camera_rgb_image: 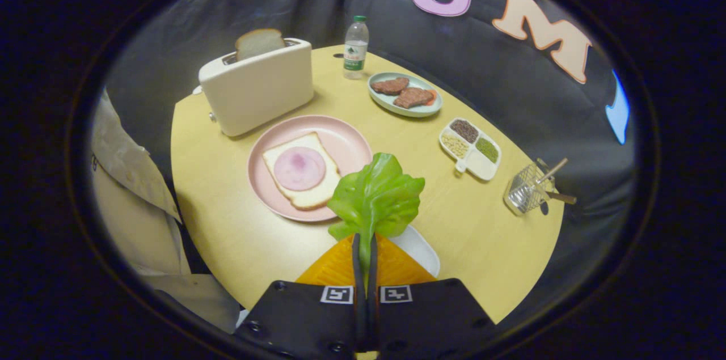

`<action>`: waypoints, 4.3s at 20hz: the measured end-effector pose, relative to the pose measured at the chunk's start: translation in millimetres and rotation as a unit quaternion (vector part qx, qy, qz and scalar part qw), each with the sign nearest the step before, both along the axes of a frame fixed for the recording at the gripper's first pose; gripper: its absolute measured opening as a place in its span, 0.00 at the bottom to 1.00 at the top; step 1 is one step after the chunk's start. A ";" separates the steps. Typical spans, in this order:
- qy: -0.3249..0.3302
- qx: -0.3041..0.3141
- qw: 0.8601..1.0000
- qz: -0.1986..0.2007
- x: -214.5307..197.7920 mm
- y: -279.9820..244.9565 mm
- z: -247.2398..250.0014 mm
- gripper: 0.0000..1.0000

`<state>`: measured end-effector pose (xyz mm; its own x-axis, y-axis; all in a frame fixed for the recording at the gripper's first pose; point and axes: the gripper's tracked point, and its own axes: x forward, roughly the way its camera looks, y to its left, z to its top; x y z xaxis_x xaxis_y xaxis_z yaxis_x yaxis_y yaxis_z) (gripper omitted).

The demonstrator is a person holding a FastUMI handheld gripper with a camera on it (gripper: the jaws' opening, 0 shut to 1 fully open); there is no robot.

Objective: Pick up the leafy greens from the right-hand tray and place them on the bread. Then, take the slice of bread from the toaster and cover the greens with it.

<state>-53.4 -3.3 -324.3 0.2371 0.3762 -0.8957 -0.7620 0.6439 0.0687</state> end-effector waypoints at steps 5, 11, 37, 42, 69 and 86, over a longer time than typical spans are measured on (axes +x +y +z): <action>0.001 0.016 1.000 0.023 -4.7 46.2 7.5 0.03; 0.014 0.021 0.997 0.067 -10.0 102.3 -2.3 0.03; -0.063 0.014 0.998 0.023 18.3 194.5 30.1 0.99; -0.067 0.063 0.996 -0.018 28.5 247.3 76.3 0.99; 0.012 0.128 0.977 -0.169 68.1 342.6 90.4 0.16; -0.009 0.179 0.953 -0.245 52.8 217.3 95.0 0.16</action>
